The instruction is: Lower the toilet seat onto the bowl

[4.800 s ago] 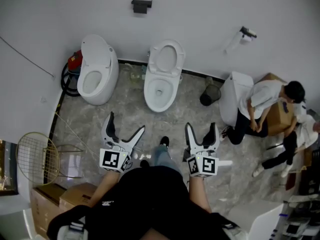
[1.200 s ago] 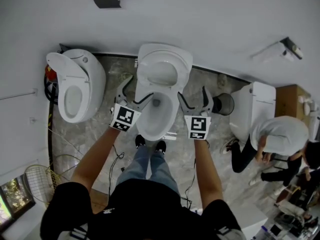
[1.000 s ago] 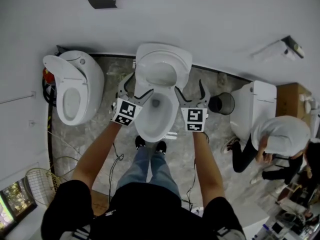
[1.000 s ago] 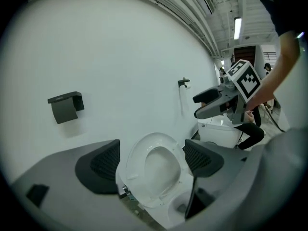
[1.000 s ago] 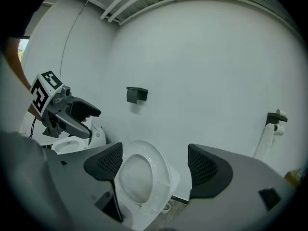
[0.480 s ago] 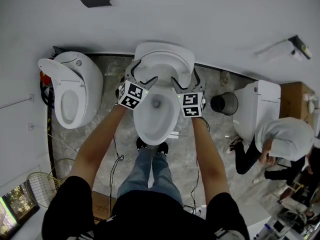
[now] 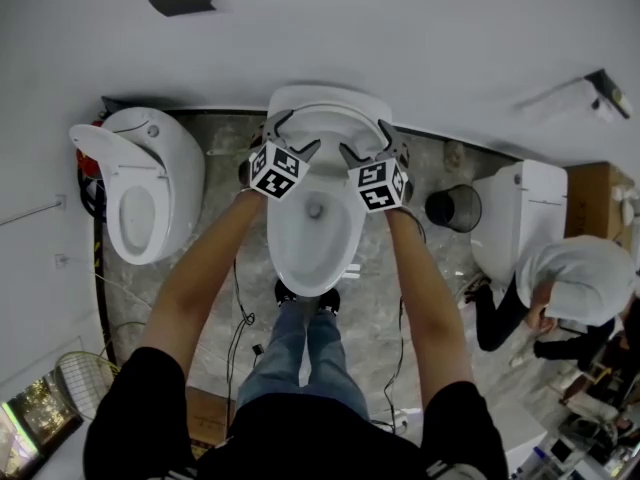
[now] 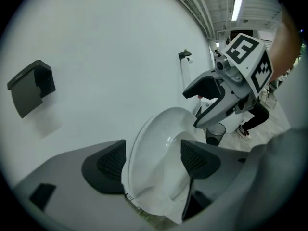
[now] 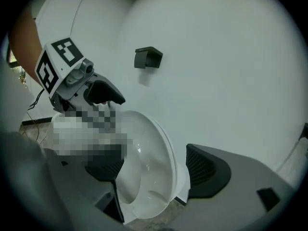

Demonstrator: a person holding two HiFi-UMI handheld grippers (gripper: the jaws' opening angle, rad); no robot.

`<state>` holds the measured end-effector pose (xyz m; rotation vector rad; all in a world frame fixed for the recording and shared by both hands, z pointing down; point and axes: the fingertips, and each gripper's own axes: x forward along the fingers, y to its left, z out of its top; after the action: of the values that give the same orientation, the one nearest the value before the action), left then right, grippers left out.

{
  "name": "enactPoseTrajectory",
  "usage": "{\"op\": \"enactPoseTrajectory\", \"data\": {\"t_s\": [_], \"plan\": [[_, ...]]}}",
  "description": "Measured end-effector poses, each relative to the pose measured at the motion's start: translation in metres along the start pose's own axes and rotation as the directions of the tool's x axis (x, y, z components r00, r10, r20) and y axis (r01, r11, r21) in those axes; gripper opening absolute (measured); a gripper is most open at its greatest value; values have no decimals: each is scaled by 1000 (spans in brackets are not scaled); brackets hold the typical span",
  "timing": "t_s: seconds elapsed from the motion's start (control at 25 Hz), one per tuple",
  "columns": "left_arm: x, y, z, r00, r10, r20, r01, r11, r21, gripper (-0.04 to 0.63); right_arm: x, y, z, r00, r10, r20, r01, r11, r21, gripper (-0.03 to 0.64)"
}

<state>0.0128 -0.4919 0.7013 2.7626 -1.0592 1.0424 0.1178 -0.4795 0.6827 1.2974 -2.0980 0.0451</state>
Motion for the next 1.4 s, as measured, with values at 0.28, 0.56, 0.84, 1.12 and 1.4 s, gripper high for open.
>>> {"op": "enactPoseTrajectory", "data": {"t_s": [0.28,0.56,0.84,1.12,1.4], "plan": [[22,16,8,999,10,-33,-9,999,40,265,23,-4,0,999,3,-32,-4,1000,-22,302],[29,22,-2,994,-1,-105,11,996,87,155,34,-8,0,998,-3,-63,-3,996,-91,215],[31,21,-6,990,14,-138,6,990,138,135,37,-5,-3,995,0,-95,-18,981,-192,176],[26,18,-8,988,6,-153,15,990,139,129,33,0,-3,993,11,-116,-38,971,-236,166],[5,2,-9,992,-12,-125,23,995,93,130,10,12,-6,993,6,-114,-37,963,-266,155]]}}
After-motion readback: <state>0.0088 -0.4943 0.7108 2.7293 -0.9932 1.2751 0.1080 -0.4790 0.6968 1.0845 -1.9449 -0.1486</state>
